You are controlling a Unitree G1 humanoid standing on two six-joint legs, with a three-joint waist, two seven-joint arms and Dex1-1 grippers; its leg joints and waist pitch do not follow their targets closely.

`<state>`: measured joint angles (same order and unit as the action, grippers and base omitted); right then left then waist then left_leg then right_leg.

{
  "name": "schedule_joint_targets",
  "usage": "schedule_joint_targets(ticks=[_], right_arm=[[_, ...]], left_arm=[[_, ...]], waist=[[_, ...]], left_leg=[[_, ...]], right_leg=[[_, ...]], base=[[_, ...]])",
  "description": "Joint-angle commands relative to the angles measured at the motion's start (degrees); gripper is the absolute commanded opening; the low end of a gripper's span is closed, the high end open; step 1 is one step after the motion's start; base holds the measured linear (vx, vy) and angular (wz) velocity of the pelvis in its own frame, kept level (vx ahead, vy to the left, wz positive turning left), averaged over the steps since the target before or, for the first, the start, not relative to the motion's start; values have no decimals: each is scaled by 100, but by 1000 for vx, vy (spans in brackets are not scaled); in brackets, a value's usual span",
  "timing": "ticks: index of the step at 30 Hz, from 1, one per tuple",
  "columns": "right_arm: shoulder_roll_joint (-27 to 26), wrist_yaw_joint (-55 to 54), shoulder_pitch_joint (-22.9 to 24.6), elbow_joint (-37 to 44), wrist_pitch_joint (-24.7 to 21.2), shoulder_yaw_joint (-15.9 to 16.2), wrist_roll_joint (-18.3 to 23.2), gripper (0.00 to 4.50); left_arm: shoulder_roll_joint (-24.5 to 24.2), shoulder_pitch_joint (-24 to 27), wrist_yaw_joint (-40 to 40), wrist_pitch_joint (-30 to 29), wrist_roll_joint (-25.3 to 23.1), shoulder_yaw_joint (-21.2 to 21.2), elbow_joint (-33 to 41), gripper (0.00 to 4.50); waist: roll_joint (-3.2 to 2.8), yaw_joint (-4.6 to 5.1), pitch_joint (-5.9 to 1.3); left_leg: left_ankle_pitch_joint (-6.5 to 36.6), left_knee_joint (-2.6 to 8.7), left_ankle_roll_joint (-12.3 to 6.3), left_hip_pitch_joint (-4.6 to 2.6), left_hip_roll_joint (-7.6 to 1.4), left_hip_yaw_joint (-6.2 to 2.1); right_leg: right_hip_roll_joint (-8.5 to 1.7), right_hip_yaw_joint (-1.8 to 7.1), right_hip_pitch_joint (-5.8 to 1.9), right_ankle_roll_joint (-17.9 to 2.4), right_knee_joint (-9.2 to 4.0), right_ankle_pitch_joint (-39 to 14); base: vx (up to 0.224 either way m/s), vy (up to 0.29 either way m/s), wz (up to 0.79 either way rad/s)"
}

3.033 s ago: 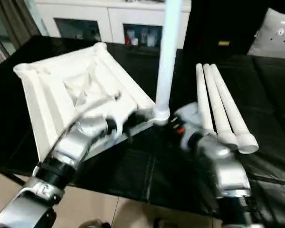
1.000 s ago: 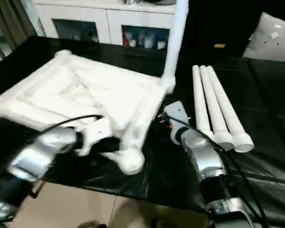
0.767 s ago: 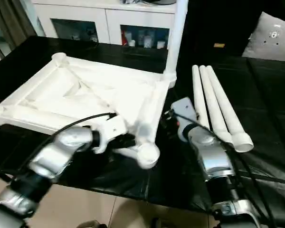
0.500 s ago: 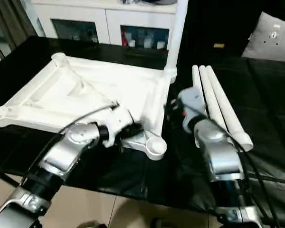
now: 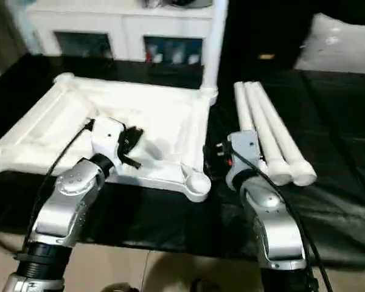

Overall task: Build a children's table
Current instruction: Rotate table base

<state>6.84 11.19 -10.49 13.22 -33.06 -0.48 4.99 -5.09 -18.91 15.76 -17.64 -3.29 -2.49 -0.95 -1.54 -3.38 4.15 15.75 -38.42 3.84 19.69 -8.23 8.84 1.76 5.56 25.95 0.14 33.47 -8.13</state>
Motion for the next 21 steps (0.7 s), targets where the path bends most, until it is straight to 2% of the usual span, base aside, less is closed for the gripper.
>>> schedule_joint_targets(ticks=[1,2,3,4,5,6,7,8,9,10,11,12,13,14,15,16,17,19,20,21], right_arm=[[42,73,-54,152,-30,-4,104,447],[5,-43,-84,156,-46,-36,55,447],[-18,-131,-99,150,-70,-60,17,447],[-5,-260,-139,85,-73,-61,-82,447],[25,-342,-164,57,-123,-33,-167,447],[46,-359,-195,51,-329,-10,-160,447],[54,-368,-216,52,-485,1,-148,447],[74,-307,-247,54,-695,29,-124,447],[127,-187,-282,50,-790,85,-101,447],[158,-167,-302,40,-841,112,-123,447],[265,-108,-389,-21,-984,187,-197,447],[296,-104,-421,-51,-1011,201,-224,447],[338,-33,-567,-178,-984,117,-126,450],[369,-29,-644,-259,-984,73,-115,450],[386,-50,-727,-356,-987,8,-96,450],[436,-33,-826,-467,-1008,-31,-67,450],[461,-22,-872,-517,-1020,-48,-50,450],[724,164,-1168,-887,-949,-10,-116,450],[819,274,-1231,-969,-818,52,-160,450],[868,418,-1296,-983,-753,54,-98,450]], left_arm=[[53,-36,-100,-153,-24,79,146,79],[85,-30,-135,-269,61,152,211,79],[84,-28,-150,-314,76,170,237,79],[63,3,-194,-419,98,217,275,79],[25,50,-206,-462,87,224,300,79],[-7,114,-233,-501,85,231,328,79],[-27,157,-251,-523,80,233,349,79],[-34,222,-251,-561,119,257,394,79],[-75,308,-212,-600,139,261,454,79],[-99,334,-184,-611,137,251,471,79],[-198,424,-33,-641,155,200,529,79],[-233,446,34,-646,162,176,543,79],[-319,410,370,-731,356,116,563,99],[-346,373,445,-758,388,94,569,99],[-379,344,559,-792,459,65,609,99],[-433,317,694,-810,524,-1,667,99],[-458,306,761,-819,556,-33,696,99],[-593,271,1033,-889,629,-197,837,99],[-602,266,1036,-905,637,-208,859,99],[-557,279,958,-889,656,-164,878,99]], waist=[[-267,143,-427],[-303,137,-489],[-324,100,-491],[-292,66,-554],[-302,99,-534],[-70,129,-610],[112,121,-624],[57,-108,-653],[163,-39,-556],[146,-31,-525],[108,-34,-460],[81,-29,-435],[34,-11,-417],[61,-6,-397],[46,12,-352],[63,9,-352],[42,4,-353],[72,19,-344],[52,12,-338],[69,26,-337]], left_leg=[[57,952,205,-342,-1241,-336],[-920,1097,186,-136,-1698,-455],[-1470,1065,18,-103,-1712,-394],[-2429,851,-442,-248,-1590,-304],[-2393,724,-1441,-178,-1089,-376],[-1951,314,-1767,-181,-555,-86],[-1614,264,-1635,110,-212,43],[-980,326,-1206,411,-200,43],[-429,446,-909,340,-236,81],[-317,507,-783,372,-217,79],[-46,598,-557,350,-250,62],[134,623,-440,320,-266,64],[437,655,-254,229,-333,52],[619,703,-141,193,-355,40],[829,742,-21,155,-353,44],[897,744,24,114,-355,45],[942,766,81,90,-375,24],[1075,799,128,112,-377,8],[1187,807,159,86,-380,-3],[1223,812,160,71,-393,-8]], right_leg=[[-122,-482,255,10,25,-1846],[-386,-762,187,111,687,-986],[-463,-835,213,66,790,-836],[-592,-936,316,-154,837,-624],[-674,-915,115,-368,627,-470],[-842,-783,-16,-940,162,287],[-890,-668,-313,-1045,141,822],[-1309,-492,-618,-1213,-12,992],[-1107,-519,-544,-1266,-48,849],[-1048,-586,-608,-1229,-57,551],[-1015,-652,-602,-976,-164,-483],[-981,-654,-577,-837,-223,-1103],[-958,-640,-506,-644,-301,-2002],[-932,-652,-493,-528,-343,-2525],[-874,-675,-465,-388,-401,-2968],[-862,-675,-444,-313,-424,-3092],[-860,-662,-435,-275,-412,-3055],[-838,-680,-457,-259,-396,-3003],[-835,-682,-442,-290,-396,-3012],[-834,-680,-447,-337,-402,-2920]], base=[[-68,126,-34],[-68,126,-34],[-67,100,-45],[-49,25,-45],[-49,25,-45],[0,0,0],[-44,-70,-3],[-44,-70,-3],[-73,-100,4],[-80,-120,4],[-80,-120,4],[-75,-98,-6],[-70,-76,1],[-70,-76,1],[-81,-53,-2],[-79,-26,1],[-79,-26,1],[-28,-2,1],[0,0,0],[0,0,0]])
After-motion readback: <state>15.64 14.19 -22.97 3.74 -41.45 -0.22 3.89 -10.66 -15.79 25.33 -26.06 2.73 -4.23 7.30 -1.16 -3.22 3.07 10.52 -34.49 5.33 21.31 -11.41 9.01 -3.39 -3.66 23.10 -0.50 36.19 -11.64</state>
